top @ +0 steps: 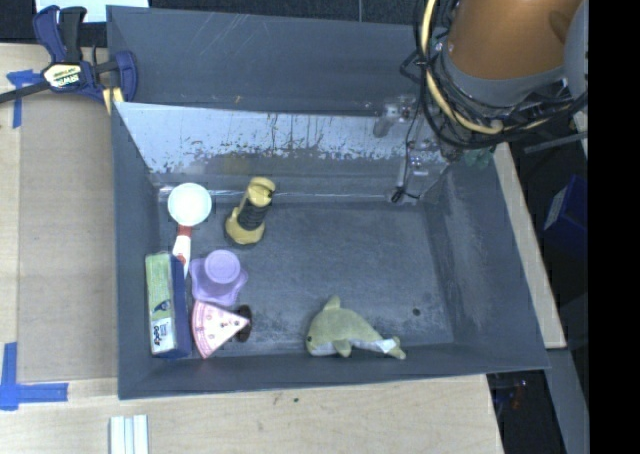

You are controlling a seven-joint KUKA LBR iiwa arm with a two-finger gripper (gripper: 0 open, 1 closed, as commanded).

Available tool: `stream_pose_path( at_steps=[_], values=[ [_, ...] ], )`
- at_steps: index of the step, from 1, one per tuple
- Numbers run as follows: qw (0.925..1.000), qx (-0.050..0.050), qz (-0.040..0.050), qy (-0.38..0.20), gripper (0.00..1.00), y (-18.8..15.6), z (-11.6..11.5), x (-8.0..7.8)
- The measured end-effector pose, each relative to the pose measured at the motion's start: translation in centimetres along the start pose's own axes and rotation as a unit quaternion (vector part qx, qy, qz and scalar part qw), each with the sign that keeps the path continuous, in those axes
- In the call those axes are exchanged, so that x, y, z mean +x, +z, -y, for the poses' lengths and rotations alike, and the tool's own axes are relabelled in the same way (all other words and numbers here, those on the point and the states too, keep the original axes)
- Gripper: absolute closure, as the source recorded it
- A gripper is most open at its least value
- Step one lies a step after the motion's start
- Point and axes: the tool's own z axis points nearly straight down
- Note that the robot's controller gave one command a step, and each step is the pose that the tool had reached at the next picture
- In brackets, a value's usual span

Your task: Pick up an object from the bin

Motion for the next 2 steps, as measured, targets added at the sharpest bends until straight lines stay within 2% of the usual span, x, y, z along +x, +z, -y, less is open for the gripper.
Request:
stream_pose_path(
  at_steps=[1,2],
  values=[
    [0.9990,0.001,-0.0055,0.043,0.00,-1.8,3.3,-1.7],
    [0.9998,-0.002,0.0077,0.020,0.00,-8.3,0.2,-0.8]
  ],
)
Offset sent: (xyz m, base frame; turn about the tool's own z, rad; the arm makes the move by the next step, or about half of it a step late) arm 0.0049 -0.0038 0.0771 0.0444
